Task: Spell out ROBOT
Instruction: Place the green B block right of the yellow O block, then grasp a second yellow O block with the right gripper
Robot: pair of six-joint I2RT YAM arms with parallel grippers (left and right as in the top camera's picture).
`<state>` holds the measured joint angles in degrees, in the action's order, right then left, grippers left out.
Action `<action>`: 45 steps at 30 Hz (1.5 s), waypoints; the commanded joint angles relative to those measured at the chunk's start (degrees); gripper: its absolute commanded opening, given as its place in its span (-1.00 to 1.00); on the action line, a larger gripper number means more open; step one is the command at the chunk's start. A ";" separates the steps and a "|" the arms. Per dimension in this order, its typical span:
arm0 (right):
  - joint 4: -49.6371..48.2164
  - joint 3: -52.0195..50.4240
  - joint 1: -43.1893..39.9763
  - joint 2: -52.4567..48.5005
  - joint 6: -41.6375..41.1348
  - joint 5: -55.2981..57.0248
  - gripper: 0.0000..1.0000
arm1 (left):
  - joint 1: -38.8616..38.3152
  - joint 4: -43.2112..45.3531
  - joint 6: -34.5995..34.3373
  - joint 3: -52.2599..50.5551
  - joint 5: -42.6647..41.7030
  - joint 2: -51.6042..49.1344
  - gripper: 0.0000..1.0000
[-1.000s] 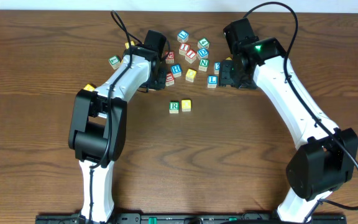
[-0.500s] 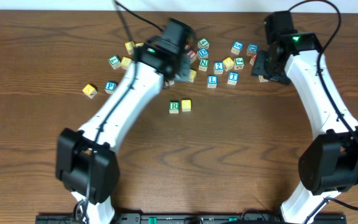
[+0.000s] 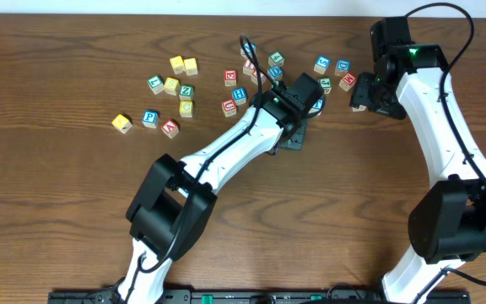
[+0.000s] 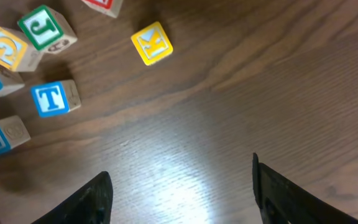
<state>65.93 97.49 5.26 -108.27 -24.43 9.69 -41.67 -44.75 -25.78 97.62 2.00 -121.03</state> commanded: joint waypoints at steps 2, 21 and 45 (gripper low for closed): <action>0.76 0.33 -0.13 0.37 1.36 0.70 0.35 | 0.17 -0.22 -5.70 -0.90 3.78 -2.67 -0.44; 2.25 0.33 -0.13 0.37 1.36 0.66 0.38 | 1.42 0.02 -7.54 -1.09 6.60 -7.37 -0.42; -16.83 0.33 11.02 -1.38 -0.46 -24.57 0.19 | 27.47 -5.25 5.62 -0.24 6.64 22.97 -0.05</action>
<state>53.67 97.38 11.40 -108.27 -22.55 -8.21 -20.08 -48.88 -23.68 97.14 8.08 -97.65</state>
